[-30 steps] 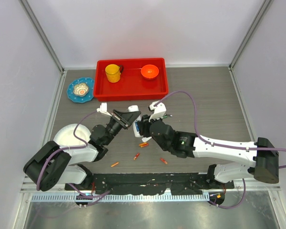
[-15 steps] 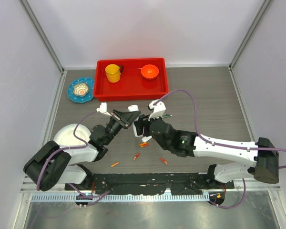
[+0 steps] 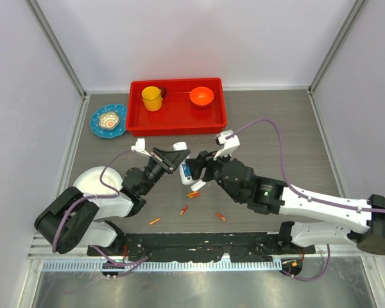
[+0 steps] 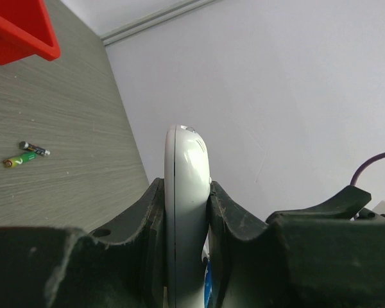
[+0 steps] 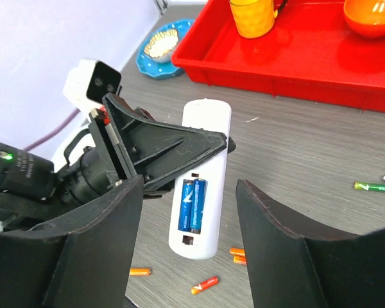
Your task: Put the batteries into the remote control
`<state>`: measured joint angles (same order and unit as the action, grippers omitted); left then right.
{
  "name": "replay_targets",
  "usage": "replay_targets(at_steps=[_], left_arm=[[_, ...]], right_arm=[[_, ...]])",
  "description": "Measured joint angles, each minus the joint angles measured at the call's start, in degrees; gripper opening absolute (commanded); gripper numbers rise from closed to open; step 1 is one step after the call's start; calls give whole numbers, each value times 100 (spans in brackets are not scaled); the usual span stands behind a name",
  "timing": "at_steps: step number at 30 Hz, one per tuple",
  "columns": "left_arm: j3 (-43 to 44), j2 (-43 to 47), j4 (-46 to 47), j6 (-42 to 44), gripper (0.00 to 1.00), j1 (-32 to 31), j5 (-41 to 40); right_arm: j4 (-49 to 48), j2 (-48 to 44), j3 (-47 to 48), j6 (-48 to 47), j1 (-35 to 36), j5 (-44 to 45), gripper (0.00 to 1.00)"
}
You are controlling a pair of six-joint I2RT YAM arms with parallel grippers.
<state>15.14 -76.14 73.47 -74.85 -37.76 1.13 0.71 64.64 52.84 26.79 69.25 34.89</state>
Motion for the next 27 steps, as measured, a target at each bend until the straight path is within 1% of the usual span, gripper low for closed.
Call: replay_targets(at_steps=[1, 2, 7, 9, 14, 17, 21, 25, 27], left_arm=[[0, -15, 0, 0, 0, 0, -2], [0, -26, 0, 2, 0, 0, 0], [2, -28, 2, 4, 0, 0, 0], [2, -28, 2, 7, 0, 0, -2], [7, -20, 2, 37, 0, 0, -2], [26, -17, 0, 59, 0, 0, 0], [98, -13, 4, 98, 0, 0, 28], [105, 11, 0, 168, 0, 0, 48], [105, 57, 0, 190, 0, 0, 48]], right_arm=[[-37, -179, -83, -9, 0, -7, 74], [-83, -343, -168, -11, 0, -11, 77], [-249, -737, -614, 243, -33, 24, 85], [-280, -763, -839, 472, -151, -199, 86], [-313, -772, -1185, 1296, -1012, -1403, 90], [-595, -852, -1397, 1808, -1539, -2155, 90], [-1043, -885, -1563, 2564, -2065, -3139, 90], [-1674, -608, -1633, 3241, -2378, -3980, 90], [-1827, -385, -1633, 3475, -2435, -4277, 91]])
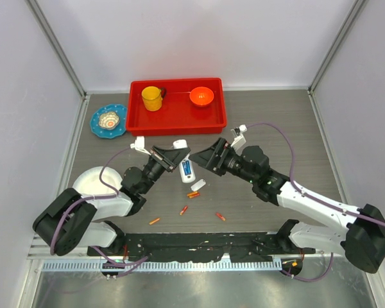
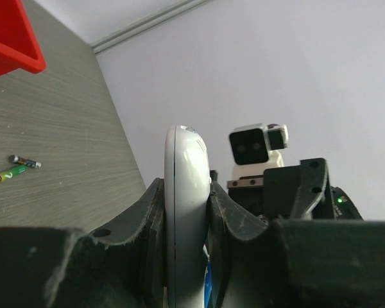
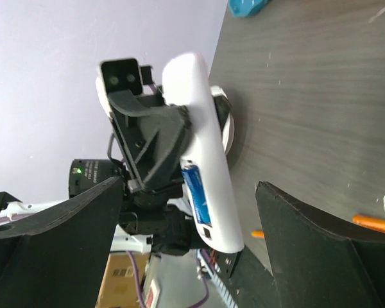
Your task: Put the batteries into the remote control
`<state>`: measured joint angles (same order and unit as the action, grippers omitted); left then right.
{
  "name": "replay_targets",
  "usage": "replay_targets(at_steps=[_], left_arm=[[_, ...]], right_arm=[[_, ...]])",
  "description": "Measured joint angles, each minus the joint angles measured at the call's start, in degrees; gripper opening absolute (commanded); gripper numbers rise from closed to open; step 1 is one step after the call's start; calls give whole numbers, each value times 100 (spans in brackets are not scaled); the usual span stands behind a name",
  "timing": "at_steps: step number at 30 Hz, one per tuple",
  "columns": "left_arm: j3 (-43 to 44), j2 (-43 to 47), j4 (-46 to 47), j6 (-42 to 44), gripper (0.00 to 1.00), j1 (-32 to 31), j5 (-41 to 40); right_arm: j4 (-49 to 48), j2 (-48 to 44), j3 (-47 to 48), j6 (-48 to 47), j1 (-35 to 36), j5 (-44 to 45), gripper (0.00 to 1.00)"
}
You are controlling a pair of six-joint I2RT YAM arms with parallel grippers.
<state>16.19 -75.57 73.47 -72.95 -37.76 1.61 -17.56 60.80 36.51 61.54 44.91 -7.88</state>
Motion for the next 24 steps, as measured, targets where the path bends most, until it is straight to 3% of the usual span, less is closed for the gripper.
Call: replay_targets(at_steps=[6, 24], left_arm=[[0, 107, 4, 17, 0, 0, -2], [0, 166, 4, 13, 0, 0, -2]], right_arm=[[-20, 328, 0, 295, -2, -426, 90], [-275, 739, 0, 789, -127, -621, 87]])
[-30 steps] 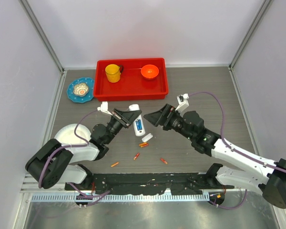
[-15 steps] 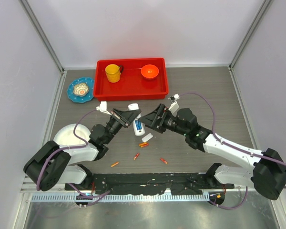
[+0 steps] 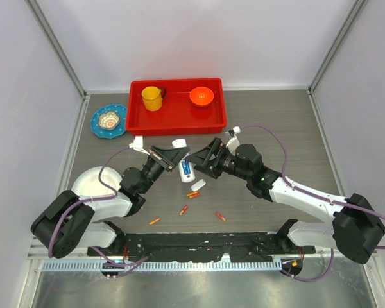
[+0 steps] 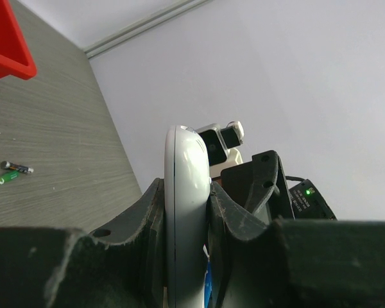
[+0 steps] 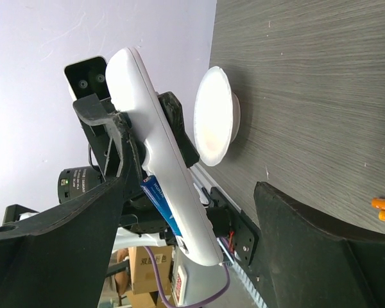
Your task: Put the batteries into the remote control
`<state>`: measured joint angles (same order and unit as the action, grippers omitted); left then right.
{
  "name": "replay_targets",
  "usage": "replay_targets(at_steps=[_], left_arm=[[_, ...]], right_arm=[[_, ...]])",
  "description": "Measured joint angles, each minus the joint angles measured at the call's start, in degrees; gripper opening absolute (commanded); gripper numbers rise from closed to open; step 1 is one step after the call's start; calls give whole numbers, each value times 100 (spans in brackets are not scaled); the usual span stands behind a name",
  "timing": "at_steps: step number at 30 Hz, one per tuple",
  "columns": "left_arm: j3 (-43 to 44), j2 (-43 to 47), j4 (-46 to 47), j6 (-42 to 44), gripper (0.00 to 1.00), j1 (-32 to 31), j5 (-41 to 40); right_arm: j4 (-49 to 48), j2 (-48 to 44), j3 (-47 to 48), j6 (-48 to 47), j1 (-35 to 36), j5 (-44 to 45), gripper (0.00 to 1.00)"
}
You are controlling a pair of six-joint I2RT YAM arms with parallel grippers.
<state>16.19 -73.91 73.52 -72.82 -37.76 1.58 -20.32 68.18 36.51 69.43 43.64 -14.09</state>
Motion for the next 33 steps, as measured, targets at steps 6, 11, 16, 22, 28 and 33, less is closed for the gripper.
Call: replay_targets(at_steps=[6, 11, 16, 22, 28, 33], left_arm=[[0, 22, 0, 0, 0, 0, 0], [0, 22, 0, 0, 0, 0, 0], [0, 33, 0, -2, 0, 0, 0], [0, 55, 0, -2, 0, 0, 0], [0, 66, -4, -2, 0, 0, 0], [0, 68, -11, 0, 0, 0, 0]], right_arm=[[-120, 61, 0, 101, -22, -2, 87], [-157, 109, 0, 125, -26, -2, 86], [-157, 125, 0, 125, -26, -2, 86], [-157, 125, -2, 127, -26, 0, 86], [-197, 203, -28, 131, -26, -2, 85], [-249, 227, -52, 146, -26, -2, 85]])
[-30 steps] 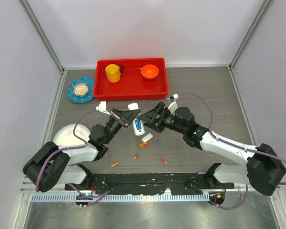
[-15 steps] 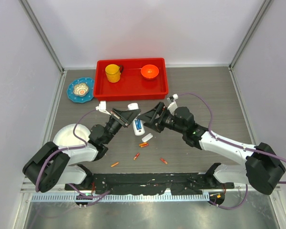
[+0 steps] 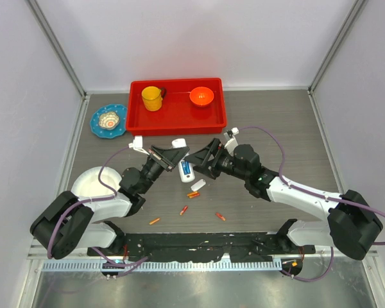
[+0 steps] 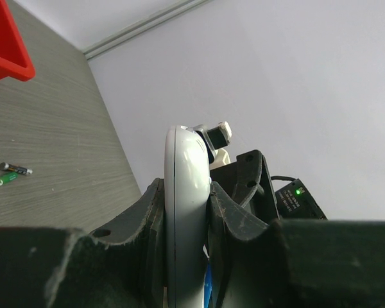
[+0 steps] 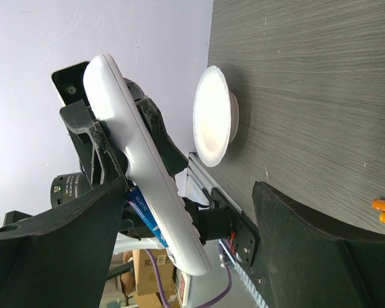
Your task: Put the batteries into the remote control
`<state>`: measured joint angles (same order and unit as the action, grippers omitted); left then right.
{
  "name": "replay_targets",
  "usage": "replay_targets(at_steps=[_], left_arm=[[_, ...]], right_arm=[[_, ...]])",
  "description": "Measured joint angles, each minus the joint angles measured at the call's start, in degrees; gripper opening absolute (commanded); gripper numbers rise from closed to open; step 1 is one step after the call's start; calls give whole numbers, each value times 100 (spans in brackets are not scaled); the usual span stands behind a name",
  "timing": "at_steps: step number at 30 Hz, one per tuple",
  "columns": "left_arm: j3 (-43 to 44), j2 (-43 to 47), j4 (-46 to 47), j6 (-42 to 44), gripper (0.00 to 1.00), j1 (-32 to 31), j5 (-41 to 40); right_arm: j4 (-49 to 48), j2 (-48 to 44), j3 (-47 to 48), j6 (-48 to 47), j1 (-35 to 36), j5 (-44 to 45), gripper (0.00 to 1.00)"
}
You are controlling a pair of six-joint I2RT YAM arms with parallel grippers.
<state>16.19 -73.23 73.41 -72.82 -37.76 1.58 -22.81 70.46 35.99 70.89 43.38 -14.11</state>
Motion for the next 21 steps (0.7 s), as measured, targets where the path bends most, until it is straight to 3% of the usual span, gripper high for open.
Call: replay_targets(at_steps=[21], left_arm=[[11, -2, -142, -11, 0, 0, 0]], right_arm=[[35, 9, -2, -179, -11, -15, 77]])
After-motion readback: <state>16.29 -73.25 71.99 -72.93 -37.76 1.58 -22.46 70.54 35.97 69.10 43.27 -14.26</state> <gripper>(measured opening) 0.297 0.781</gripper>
